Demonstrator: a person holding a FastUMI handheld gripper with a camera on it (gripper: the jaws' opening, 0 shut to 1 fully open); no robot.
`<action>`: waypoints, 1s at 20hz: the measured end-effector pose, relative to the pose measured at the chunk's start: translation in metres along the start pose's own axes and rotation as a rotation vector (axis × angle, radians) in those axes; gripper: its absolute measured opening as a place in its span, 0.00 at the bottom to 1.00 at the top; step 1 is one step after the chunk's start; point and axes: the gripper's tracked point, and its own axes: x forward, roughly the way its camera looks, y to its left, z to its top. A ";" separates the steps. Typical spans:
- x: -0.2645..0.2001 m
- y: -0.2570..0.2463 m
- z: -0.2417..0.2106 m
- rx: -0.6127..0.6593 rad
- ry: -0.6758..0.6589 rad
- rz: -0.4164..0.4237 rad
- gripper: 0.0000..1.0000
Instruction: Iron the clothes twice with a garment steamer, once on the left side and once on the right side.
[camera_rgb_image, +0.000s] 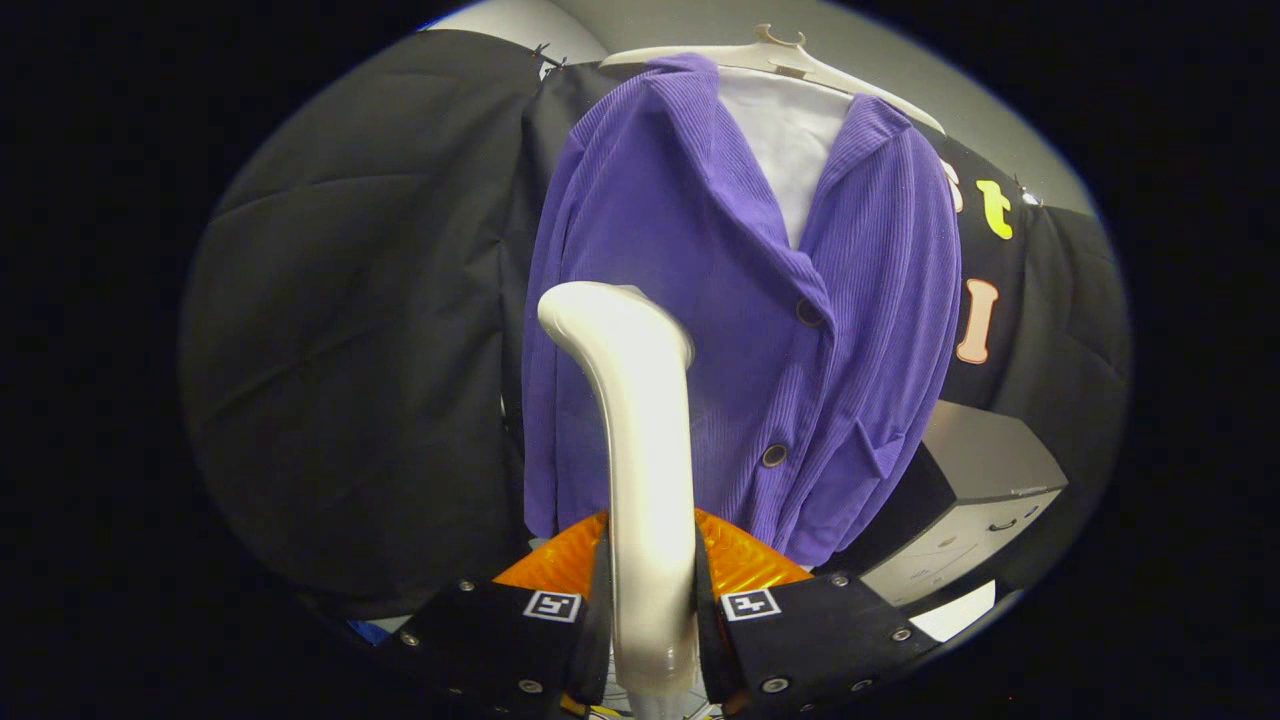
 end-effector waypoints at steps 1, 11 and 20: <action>0.000 0.000 -0.009 -0.005 0.016 -0.003 0.36; 0.023 0.008 -0.084 -0.003 0.161 0.004 0.37; 0.035 0.012 -0.153 0.024 0.332 0.036 0.37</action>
